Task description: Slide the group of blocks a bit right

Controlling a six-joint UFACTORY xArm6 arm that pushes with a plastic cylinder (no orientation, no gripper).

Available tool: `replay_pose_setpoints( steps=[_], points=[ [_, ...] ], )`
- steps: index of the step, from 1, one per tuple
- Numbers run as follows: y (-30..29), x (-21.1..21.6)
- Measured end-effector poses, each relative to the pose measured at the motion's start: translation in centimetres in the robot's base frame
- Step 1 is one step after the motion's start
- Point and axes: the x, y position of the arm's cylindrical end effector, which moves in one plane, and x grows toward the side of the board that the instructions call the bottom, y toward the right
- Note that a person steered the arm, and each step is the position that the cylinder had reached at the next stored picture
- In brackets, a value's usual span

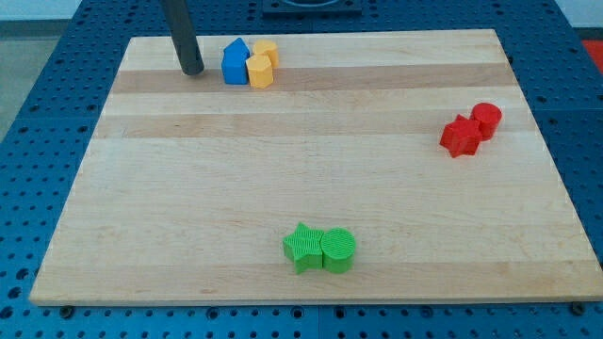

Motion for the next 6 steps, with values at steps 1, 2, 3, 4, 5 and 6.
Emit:
replay_pose_setpoints(
  steps=[1,2,3,4,5,6],
  points=[
    [3.1,-1.1],
    [4.3,-1.2],
    [4.8,-1.2],
    [7.0,-1.2],
    [7.9,-1.2],
    [9.8,-1.2]
  ],
)
